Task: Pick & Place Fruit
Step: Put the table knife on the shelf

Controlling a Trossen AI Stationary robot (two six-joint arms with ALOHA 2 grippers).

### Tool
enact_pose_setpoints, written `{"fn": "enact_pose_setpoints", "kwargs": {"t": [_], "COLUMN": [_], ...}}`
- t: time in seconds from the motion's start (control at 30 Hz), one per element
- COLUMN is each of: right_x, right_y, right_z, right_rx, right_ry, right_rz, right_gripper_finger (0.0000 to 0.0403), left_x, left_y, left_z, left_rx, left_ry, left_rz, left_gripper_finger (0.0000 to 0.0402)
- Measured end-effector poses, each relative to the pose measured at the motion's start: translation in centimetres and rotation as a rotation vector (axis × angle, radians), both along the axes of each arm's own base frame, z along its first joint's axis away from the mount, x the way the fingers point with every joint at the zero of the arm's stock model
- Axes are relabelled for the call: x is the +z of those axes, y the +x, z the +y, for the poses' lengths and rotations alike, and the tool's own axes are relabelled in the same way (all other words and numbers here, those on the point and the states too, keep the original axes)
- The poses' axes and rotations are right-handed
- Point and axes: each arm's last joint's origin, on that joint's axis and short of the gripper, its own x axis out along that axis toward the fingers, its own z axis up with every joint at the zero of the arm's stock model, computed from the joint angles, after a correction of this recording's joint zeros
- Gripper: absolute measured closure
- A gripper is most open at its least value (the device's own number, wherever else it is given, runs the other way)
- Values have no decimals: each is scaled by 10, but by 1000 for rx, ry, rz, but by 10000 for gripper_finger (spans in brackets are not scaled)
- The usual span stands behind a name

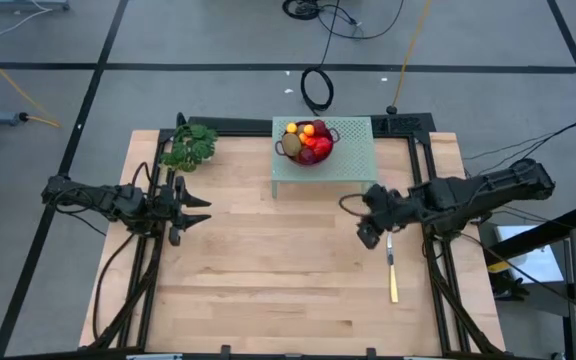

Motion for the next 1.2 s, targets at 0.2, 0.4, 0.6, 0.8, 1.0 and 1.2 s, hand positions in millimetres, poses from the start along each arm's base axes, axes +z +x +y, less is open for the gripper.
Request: {"fn": "enact_pose_setpoints", "kwargs": {"t": [0.2, 0.4, 0.6, 0.8, 1.0, 1.2], "right_x": [-4, -8, -11, -12, -12, -26], "right_y": [-11, -24, -36, -42, -43, -43], "right_z": [18, 30, 37, 44, 47, 47], "right_rx": [-40, -110, -213, -280, -296, -314], "right_ry": [215, 332, 358, 404, 438, 454], "right_rz": [111, 246, 342, 382, 401, 448], "right_gripper_finger": [333, 357, 384, 401, 401, 385], "left_x": [0, 0, 0, 0, 0, 0], "left_y": [0, 0, 0, 0, 0, 0], "left_z": [0, 0, 0, 0, 0, 0], "left_rx": [-2, -5, -7, -8, -7, -7], "left_ry": [6, 34, 55, 57, 57, 57], "left_rz": [0, 1, 2, 2, 2, 2], "left_gripper_finger": [240, 240, 240, 240, 240, 240]}}
